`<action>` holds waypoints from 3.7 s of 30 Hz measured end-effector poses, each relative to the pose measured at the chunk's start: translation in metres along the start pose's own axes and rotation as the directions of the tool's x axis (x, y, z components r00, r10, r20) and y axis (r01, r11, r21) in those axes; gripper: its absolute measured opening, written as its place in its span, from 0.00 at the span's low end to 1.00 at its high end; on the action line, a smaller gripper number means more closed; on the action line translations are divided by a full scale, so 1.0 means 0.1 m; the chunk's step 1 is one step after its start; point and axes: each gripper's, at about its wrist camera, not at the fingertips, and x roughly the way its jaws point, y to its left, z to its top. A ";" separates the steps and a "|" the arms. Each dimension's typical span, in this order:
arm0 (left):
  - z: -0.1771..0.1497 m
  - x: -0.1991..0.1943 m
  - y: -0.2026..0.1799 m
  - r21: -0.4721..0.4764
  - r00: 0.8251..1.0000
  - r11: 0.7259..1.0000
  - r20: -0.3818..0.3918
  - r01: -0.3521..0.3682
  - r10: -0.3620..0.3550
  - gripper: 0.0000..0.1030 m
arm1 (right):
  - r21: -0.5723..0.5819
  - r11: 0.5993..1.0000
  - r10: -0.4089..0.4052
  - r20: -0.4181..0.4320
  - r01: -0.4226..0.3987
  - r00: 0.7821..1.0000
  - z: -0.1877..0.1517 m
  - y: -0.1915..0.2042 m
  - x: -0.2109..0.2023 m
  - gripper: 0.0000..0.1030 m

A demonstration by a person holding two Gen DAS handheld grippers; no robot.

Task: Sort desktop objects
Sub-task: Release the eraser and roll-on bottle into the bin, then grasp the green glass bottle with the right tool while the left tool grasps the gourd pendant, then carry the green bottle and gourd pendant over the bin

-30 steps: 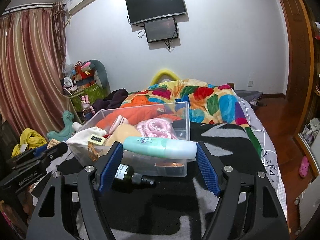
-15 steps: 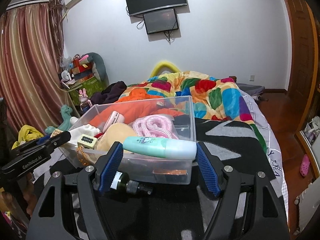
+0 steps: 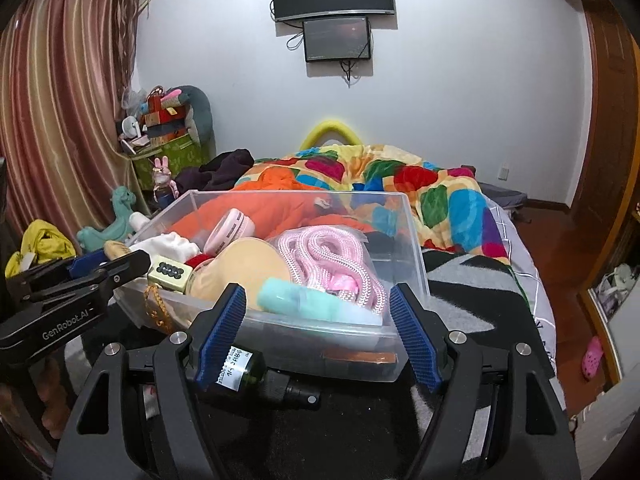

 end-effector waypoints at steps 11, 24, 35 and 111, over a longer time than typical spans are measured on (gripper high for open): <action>-0.05 -0.15 -0.01 0.017 0.997 1.000 0.071 -0.017 0.015 0.59 | 0.046 0.999 0.028 0.018 -0.028 0.999 -0.08 -0.10 -0.20 0.77; -0.19 -0.37 0.11 -0.030 0.997 1.000 0.076 0.000 0.003 0.68 | 0.105 0.994 0.030 -0.033 -0.026 0.999 -0.26 -0.25 -0.33 0.78; -0.32 -0.31 0.24 -0.039 1.000 0.999 0.029 -0.008 0.009 0.73 | 0.039 0.997 0.070 -0.115 -0.066 0.991 -0.39 0.07 -0.15 0.78; -0.50 -0.25 -0.45 0.128 0.998 0.991 -0.053 0.031 -0.025 0.41 | 0.073 0.997 0.025 -0.131 -0.016 0.991 -0.78 -0.53 -0.34 0.76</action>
